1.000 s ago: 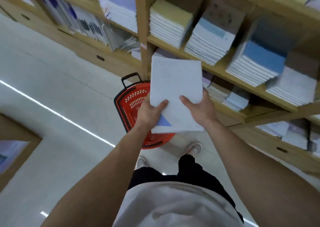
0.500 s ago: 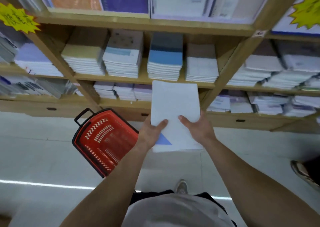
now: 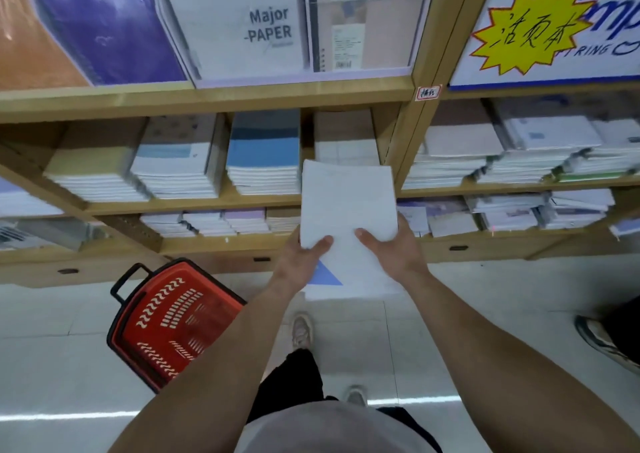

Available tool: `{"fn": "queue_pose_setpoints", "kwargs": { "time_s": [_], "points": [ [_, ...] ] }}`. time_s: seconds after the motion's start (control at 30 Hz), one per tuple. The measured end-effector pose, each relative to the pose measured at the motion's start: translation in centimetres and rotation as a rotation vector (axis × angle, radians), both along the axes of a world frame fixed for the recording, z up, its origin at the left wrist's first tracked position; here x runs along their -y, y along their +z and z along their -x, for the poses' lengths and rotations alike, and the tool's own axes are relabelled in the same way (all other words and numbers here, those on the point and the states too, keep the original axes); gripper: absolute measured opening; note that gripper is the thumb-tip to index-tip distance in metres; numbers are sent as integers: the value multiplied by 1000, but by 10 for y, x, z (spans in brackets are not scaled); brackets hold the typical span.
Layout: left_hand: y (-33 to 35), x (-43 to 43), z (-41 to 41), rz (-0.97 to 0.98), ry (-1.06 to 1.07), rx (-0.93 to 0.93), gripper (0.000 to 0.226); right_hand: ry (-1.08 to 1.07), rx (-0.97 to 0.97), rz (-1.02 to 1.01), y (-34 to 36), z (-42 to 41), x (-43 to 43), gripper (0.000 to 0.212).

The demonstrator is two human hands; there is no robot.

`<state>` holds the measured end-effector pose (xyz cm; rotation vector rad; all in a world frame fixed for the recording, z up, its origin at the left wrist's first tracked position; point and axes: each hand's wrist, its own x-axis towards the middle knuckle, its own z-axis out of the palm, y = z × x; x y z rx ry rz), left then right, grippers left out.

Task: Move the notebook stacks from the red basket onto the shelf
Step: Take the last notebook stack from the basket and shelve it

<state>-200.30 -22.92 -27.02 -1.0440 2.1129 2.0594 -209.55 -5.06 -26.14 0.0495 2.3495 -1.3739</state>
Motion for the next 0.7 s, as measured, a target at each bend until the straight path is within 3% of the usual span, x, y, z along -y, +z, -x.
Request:
{"fn": "queue_pose_setpoints", "kwargs": {
  "time_s": [0.3,0.7],
  "points": [
    [-20,64,88,9,-39,-5,29,-29,-23,-1,-5,79,60,71],
    [-36,80,152,-29,-26,16,42,-106,-39,-40,-33,131,81,82]
  ]
}}
